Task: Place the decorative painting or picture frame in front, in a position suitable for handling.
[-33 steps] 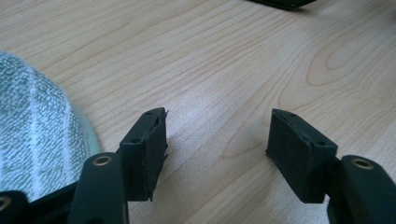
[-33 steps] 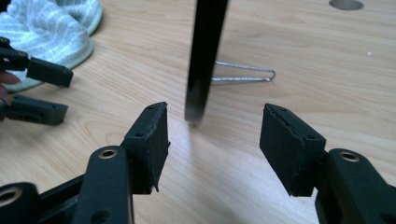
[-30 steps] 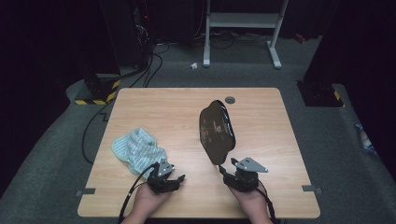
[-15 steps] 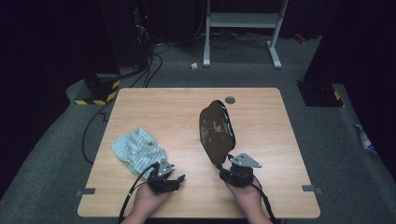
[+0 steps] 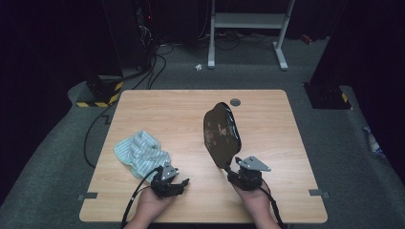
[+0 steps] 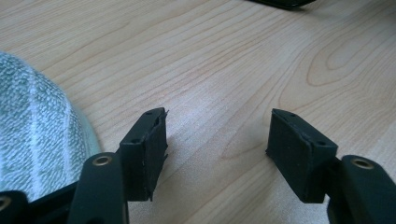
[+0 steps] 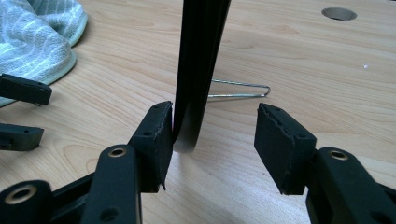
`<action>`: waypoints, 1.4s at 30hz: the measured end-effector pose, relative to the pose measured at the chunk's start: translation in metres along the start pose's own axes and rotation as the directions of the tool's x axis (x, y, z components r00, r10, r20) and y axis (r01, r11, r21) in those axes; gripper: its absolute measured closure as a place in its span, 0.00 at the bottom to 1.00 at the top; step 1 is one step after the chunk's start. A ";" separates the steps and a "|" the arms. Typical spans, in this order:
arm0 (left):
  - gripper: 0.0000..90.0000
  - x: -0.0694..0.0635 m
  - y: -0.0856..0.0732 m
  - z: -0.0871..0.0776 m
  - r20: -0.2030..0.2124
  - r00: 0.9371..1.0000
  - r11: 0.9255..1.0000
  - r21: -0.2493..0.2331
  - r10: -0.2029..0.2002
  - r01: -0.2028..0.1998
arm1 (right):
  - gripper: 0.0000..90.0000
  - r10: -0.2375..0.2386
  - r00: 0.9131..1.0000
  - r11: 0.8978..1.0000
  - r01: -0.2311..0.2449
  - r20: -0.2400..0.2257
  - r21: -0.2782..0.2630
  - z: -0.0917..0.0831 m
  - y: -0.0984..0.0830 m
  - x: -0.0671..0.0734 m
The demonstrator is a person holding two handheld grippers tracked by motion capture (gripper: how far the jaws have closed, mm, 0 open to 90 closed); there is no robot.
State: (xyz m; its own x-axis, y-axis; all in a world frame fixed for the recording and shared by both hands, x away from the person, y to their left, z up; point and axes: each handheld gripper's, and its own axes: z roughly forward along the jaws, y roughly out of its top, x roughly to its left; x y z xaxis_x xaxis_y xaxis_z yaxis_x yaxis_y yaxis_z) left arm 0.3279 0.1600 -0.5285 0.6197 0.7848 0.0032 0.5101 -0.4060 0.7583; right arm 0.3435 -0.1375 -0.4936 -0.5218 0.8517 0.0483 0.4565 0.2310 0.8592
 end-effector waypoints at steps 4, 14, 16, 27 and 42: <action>0.42 0.000 0.000 0.000 0.000 1.000 1.000 0.000 0.000 0.000 | 0.51 0.002 1.000 1.000 -0.002 0.002 0.002 -0.001 -0.002 -0.002; 0.42 0.000 0.000 0.000 0.000 1.000 1.000 0.000 0.000 0.000 | 0.51 0.012 1.000 1.000 -0.012 0.014 0.003 -0.003 -0.003 -0.007; 0.42 0.000 0.000 0.000 0.000 1.000 1.000 0.000 0.000 0.000 | 0.51 0.016 1.000 1.000 -0.016 0.016 0.001 -0.003 -0.003 -0.008; 0.42 0.000 0.000 0.000 0.000 1.000 1.000 0.000 -0.001 0.001 | 0.51 0.036 0.999 0.999 -0.036 0.036 -0.007 -0.005 -0.003 -0.018; 0.42 0.000 0.000 0.000 0.001 1.000 1.000 0.001 -0.001 0.001 | 0.51 0.057 0.995 0.998 -0.056 0.078 -0.015 0.002 0.002 -0.037</action>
State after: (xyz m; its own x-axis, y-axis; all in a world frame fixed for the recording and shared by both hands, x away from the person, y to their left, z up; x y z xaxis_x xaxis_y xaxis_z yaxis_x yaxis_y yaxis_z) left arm 0.3281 0.1600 -0.5285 0.6199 0.7847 0.0023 0.5109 -0.4059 0.7578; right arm 0.3654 -0.1672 -0.4945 -0.4368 0.8977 0.0574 0.4742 0.1756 0.8627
